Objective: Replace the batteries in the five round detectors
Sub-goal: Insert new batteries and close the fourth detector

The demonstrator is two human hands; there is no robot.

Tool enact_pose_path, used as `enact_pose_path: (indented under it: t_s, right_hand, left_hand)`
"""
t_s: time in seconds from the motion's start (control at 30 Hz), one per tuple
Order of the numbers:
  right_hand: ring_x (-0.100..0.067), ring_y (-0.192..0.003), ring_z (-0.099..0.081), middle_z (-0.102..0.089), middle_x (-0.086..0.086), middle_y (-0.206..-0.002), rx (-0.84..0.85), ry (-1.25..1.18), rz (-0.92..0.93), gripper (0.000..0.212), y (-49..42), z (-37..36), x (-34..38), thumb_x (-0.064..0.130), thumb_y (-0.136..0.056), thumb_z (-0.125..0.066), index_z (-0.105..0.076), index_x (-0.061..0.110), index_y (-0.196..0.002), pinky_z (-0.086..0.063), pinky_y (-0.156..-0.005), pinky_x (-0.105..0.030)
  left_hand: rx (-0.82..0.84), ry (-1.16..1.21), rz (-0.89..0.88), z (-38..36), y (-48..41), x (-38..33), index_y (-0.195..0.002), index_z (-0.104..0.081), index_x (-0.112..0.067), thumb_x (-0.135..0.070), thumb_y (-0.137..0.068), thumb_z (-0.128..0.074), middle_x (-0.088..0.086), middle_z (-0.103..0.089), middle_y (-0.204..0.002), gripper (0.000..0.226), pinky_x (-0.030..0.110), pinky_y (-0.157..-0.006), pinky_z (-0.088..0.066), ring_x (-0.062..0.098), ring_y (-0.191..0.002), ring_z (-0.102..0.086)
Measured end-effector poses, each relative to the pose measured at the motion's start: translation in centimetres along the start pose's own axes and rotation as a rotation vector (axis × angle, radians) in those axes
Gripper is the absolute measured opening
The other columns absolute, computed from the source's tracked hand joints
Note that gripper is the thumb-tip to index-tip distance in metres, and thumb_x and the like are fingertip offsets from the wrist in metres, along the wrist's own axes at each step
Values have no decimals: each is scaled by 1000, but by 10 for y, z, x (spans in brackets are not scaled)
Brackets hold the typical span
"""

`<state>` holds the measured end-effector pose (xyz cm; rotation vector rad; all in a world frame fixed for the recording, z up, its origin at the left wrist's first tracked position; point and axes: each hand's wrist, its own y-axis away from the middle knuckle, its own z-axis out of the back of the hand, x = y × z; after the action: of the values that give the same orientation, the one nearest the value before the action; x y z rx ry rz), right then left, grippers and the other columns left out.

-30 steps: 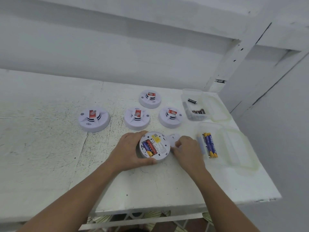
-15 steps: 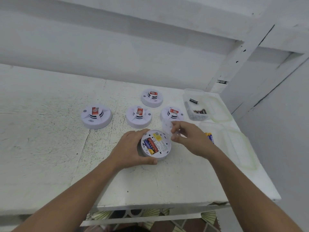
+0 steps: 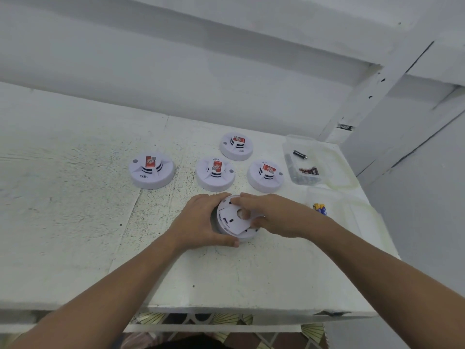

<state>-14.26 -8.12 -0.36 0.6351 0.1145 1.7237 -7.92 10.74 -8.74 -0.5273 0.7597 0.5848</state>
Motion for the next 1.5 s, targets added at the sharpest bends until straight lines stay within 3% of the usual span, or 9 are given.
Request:
enact_pose_path:
  t_s: [0.2,0.37,0.53,0.7,0.8,0.93,1.03,1.27,1.5]
  right_hand:
    - [-27,-123,-49,-51,13,-128,10,24,26,45,-5,-1,-4,4,-90,-54,-48,18,-132,-44,-94,-46]
    - [-14,-132,-42,-48,13,-138,20,10,29,43,-7,0,-6,4,-90,-55,-49,13,-131,-42,-99,-41]
    - [-26,-126,-47,-40,10,-146,9,-20,73,48,-4,-1,-3,1,-89,-53,-49,31,-126,-46,-93,-47]
    - [0,-145,-9,-21,13,-157,8,-68,138,44,2,-7,-5,9,-96,-48,-50,31,-135,-32,-111,-31]
    - [5,-143,-6,-20,13,-157,-32,-68,150,38,1,-14,-7,19,-99,-47,-50,31,-135,-26,-113,-24]
    - [9,-139,-2,-16,14,-157,-91,-37,173,36,0,-26,-10,21,-101,-43,-49,29,-135,-11,-111,-9]
    - [10,-138,2,-13,16,-156,-111,-2,179,37,1,-30,-11,22,-102,-39,-46,30,-137,0,-106,-1]
    - [8,-140,5,-7,18,-154,-136,-6,173,40,2,-38,-9,20,-102,-37,-42,30,-140,6,-111,-7]
    - [5,-140,6,-5,15,-153,-218,-23,148,39,2,-49,-4,17,-102,-38,-43,25,-140,11,-111,-9]
  left_hand:
    - [-2,-17,12,-1,-2,0,-114,-56,-35,-70,-49,-78,-20,-63,-97,77,32,-84,-45,3,-89,-58]
    - [8,-39,28,-1,-2,1,-116,-54,-37,-69,-48,-78,-21,-62,-99,79,31,-91,-41,0,-93,-56]
    - [16,-47,59,-2,0,3,-122,-50,-39,-71,-48,-76,-23,-61,-105,85,30,-99,-35,-1,-101,-53]
    - [30,-44,91,-4,-1,5,-123,-50,-40,-74,-46,-76,-26,-60,-103,88,35,-100,-36,-1,-101,-54]
    - [34,-43,106,-4,-2,6,-121,-50,-40,-76,-44,-75,-27,-59,-103,89,35,-100,-36,-2,-101,-53]
    - [23,-23,114,-3,0,3,-122,-49,-39,-75,-40,-74,-33,-54,-103,92,18,-99,-26,-13,-103,-44]
    - [27,-23,114,-2,1,1,-123,-49,-36,-75,-40,-73,-34,-51,-104,95,15,-98,-23,-10,-102,-44]
    - [39,-69,96,-3,2,2,-129,-47,-29,-79,-42,-70,-23,-55,-113,103,23,-102,-26,2,-107,-49]
    - [19,-77,79,-2,3,-3,-126,-50,-28,-77,-43,-71,-31,-50,-106,99,18,-98,-26,0,-102,-49]
